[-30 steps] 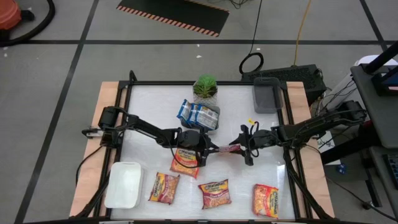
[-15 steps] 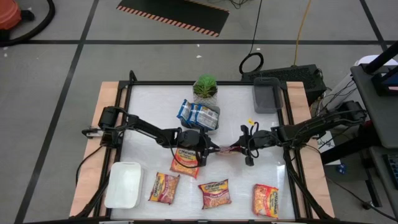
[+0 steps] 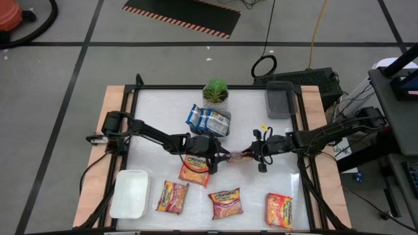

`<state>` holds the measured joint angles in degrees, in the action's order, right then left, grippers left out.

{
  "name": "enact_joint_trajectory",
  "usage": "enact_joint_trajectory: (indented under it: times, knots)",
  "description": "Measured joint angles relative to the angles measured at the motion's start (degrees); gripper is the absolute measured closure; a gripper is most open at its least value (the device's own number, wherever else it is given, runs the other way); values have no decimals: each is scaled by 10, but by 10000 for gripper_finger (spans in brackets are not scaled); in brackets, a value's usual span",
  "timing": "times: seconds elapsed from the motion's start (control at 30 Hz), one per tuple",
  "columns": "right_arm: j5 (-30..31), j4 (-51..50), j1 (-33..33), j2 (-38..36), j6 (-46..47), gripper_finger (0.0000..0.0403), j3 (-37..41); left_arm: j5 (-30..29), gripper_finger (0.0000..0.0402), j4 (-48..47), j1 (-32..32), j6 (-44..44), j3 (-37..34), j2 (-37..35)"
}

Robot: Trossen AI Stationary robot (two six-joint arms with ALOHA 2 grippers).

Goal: Sort Maruchan noodles
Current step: Put the right red noodle pack into the black bin

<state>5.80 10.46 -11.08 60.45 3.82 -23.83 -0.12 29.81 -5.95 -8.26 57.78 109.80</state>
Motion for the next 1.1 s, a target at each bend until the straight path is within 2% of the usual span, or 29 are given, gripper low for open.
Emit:
enact_joint_trajectory:
  times: [0.13,0.23,0.43,0.57,0.67,0.8,1.0,1.1]
  knots:
    - [0,-2,18,-34,0,361,0,-13,220,-51,-11,-1,0,-36]
    - [1,0,27,-62,0,361,0,-34,201,-103,-20,-2,0,-73]
    - [45,0,33,-112,7,360,0,-71,197,-196,-40,1,1,-154]
    - [46,-7,33,-123,20,360,0,-98,197,-245,-54,-10,0,-183]
    - [36,-22,31,-124,29,359,-1,-109,197,-258,-65,-12,0,-186]
    - [-12,-39,27,-110,41,351,0,-109,197,-267,-73,-10,0,-180]
    - [-15,-39,8,-75,76,312,-1,-110,197,-269,-75,27,0,-171]
    - [-15,-83,8,-63,102,293,-17,-110,197,-268,-75,51,0,-171]
